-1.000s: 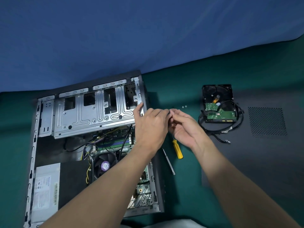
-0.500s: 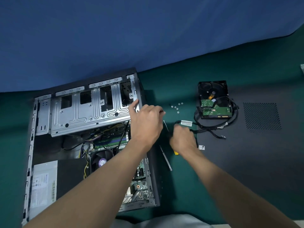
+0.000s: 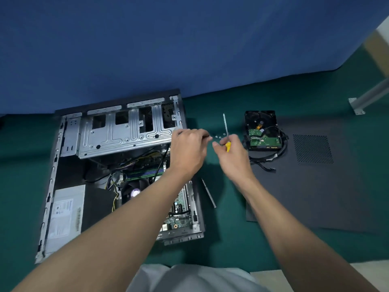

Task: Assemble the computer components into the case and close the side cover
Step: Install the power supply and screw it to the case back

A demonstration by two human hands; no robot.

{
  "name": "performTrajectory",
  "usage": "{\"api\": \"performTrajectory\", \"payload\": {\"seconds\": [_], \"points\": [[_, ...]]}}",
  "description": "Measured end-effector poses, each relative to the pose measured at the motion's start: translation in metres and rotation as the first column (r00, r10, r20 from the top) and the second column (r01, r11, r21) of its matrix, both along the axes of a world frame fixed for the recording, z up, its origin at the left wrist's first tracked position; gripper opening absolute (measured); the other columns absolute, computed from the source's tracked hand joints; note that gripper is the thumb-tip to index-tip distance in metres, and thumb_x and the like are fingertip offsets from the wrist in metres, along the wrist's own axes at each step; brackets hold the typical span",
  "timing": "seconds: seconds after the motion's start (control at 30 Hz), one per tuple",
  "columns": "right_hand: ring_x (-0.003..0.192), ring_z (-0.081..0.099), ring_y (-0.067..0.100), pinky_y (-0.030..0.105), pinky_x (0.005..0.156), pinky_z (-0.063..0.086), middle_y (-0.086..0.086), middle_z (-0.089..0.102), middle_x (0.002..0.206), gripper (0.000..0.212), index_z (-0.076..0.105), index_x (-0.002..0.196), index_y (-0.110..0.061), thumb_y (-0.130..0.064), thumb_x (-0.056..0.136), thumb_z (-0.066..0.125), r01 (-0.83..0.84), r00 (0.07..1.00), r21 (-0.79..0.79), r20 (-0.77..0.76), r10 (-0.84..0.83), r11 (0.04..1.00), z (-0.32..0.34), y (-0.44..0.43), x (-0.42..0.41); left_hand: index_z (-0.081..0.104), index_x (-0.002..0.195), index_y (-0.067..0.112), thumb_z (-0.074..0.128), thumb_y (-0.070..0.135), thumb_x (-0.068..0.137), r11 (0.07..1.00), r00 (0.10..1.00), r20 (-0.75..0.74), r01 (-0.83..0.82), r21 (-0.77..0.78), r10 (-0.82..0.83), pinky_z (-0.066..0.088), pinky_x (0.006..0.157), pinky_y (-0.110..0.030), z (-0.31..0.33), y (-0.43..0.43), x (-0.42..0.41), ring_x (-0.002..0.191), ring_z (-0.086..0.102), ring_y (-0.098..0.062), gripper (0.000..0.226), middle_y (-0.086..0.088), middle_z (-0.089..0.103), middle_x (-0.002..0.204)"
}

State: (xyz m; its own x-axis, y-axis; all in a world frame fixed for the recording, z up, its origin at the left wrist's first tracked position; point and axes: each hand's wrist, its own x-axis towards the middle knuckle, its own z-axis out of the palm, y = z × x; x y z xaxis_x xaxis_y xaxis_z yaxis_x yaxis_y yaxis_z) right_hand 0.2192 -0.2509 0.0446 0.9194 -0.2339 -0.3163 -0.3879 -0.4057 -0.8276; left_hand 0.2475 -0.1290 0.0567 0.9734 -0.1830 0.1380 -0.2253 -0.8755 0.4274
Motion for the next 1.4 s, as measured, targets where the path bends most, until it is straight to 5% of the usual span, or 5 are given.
{"api": "performTrajectory", "payload": {"seconds": [0.2,0.7,0.93,1.07,1.4], "points": [[0.074,0.06,0.002,0.016,0.063,0.042,-0.013,0.066,0.079,0.003,0.066,0.084,-0.03,-0.028,0.085,0.068,0.057,0.963,0.016,0.262,-0.059,0.998,0.043,0.041,-0.042,0.074,0.102,0.016,0.059,0.023,0.093,0.98,0.999,-0.015,-0.035,-0.194,0.033,0.051,0.077,-0.039,0.029,0.038,-0.048,0.086,0.066,-0.023,0.018,-0.002,0.074,0.094],[0.042,0.043,0.009,0.022,0.041,0.035,0.0,0.067,0.062,0.008,0.074,0.088,-0.014,-0.009,0.085,0.07,0.107,0.987,0.497,0.053,-0.153,0.861,0.06,0.223,-0.176,0.077,0.098,0.014,0.067,0.018,0.09,0.9,0.996,-0.021,-0.086,-0.427,0.085,0.055,0.075,-0.034,0.049,0.223,-0.193,0.078,0.068,-0.016,0.014,0.0,0.075,0.087],[0.077,0.065,0.011,0.027,0.07,0.053,-0.008,0.07,0.078,0.005,0.073,0.087,-0.022,-0.024,0.088,0.069,0.008,0.984,0.021,0.18,-0.012,1.0,0.042,0.282,-0.203,0.077,0.093,0.016,0.066,0.015,0.091,0.781,0.961,-0.204,-0.272,-0.562,0.188,0.054,0.076,-0.026,0.032,0.274,-0.233,0.08,0.066,-0.006,0.012,0.011,0.072,0.081],[0.086,0.061,0.019,0.031,0.076,0.05,0.002,0.065,0.097,0.017,0.07,0.106,-0.01,-0.015,0.092,0.06,-0.098,0.906,-0.36,0.353,0.232,0.928,0.033,0.306,-0.212,0.077,0.083,0.015,0.066,0.009,0.089,0.687,0.927,-0.283,-0.374,-0.623,0.247,0.055,0.078,-0.033,0.024,0.287,-0.238,0.079,0.068,-0.008,0.014,0.011,0.073,0.077],[0.086,0.062,0.023,0.04,0.076,0.051,0.0,0.063,0.101,0.019,0.068,0.105,-0.013,-0.009,0.088,0.061,-0.249,0.82,-0.461,0.368,0.438,0.852,0.01,0.329,-0.208,0.068,0.07,0.04,0.065,0.005,0.089,0.563,0.883,-0.318,-0.467,-0.682,0.346,0.05,0.068,-0.014,0.003,0.316,-0.251,0.073,0.067,-0.001,0.04,0.019,0.071,0.07]]}}
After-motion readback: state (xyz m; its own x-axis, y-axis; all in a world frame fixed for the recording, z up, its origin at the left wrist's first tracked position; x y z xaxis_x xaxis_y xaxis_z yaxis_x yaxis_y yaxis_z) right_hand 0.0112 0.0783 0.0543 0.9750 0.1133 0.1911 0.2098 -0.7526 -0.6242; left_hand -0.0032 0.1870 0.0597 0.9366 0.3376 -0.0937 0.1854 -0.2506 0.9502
